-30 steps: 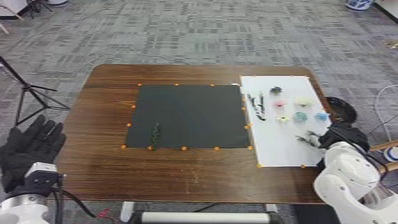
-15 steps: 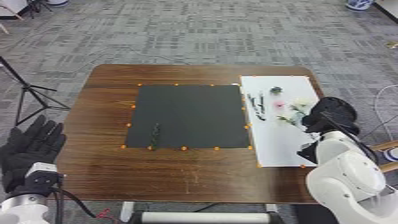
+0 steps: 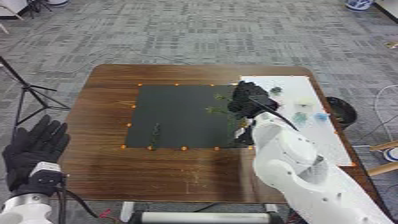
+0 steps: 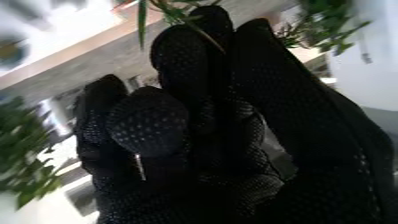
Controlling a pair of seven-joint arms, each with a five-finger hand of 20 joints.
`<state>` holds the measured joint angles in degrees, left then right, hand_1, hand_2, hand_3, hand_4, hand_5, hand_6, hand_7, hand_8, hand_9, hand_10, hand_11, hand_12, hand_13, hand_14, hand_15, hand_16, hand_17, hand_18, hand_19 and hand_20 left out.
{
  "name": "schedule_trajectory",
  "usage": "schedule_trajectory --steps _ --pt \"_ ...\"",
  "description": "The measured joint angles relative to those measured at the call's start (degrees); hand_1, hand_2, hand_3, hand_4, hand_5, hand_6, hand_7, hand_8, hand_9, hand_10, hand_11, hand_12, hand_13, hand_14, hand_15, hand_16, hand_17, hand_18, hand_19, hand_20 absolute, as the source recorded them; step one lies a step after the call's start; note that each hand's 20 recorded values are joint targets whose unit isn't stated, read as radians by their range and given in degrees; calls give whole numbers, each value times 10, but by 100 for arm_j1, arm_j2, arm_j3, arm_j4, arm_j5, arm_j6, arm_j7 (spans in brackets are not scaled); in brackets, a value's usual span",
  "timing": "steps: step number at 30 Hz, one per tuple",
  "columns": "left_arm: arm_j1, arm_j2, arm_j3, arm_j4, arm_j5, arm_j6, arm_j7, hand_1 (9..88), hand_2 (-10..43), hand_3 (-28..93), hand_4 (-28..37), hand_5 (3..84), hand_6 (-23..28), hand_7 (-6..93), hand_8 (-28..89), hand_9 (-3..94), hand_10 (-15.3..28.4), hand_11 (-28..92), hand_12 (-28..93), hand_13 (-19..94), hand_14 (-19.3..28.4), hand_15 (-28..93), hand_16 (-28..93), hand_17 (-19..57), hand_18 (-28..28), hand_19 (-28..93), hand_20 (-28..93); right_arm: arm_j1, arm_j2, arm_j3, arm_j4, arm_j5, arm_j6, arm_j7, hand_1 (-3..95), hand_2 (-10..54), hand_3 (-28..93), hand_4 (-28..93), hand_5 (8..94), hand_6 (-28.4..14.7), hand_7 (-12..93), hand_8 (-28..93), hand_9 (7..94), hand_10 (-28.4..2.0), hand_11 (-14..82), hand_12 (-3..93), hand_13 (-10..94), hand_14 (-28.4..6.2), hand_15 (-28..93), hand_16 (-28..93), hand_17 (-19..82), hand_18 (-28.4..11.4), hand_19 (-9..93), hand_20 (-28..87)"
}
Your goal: Arrange flowers
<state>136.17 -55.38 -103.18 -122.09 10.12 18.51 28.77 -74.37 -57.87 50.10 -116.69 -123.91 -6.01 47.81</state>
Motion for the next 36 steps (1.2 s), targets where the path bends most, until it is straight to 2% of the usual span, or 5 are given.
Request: schedule_trajectory --steps 14,21,23,29,36 --pt "-254 0 173 71 80 47 -222 236 178 722 -283 437 75 135 -99 376 153 241 92 276 147 344 -59 -56 118 268 120 962 -1239 -1099 1594 17 -121 -204 486 -70 735 -163 734 -27 507 172 796 -138 376 457 811 -67 681 357 429 -270 898 279" --pt "-320 15 172 101 117 45 -299 236 178 722 -283 438 74 135 -100 377 154 241 93 276 147 343 -59 -56 118 268 119 895 -1455 -1143 1857 -138 -140 52 463 -94 711 -157 731 -24 487 178 790 -147 394 432 804 -78 683 366 419 -273 902 270" --pt "-327 21 172 106 117 42 -305 236 179 721 -283 437 74 135 -100 377 154 242 93 276 147 344 -58 -56 118 267 119 830 -1467 -1122 1865 -136 -167 87 448 -95 687 -156 722 -26 476 177 777 -160 418 362 795 -83 686 363 413 -276 903 266" --pt "-350 43 171 123 122 38 -339 236 181 722 -283 442 77 140 -100 380 155 249 96 276 147 345 -59 -55 118 267 119 610 -1473 -1080 1861 -125 -247 135 396 -95 697 -163 710 -41 382 169 763 -177 328 265 771 -95 677 337 386 -282 892 258" --pt "-349 43 159 129 120 41 -344 236 181 723 -283 442 77 141 -101 381 157 252 95 277 147 346 -59 -55 118 266 119 474 -1462 -1080 1728 -125 -265 132 311 -77 713 -158 686 -70 320 -87 760 -185 275 237 772 -91 671 327 386 -283 893 254"
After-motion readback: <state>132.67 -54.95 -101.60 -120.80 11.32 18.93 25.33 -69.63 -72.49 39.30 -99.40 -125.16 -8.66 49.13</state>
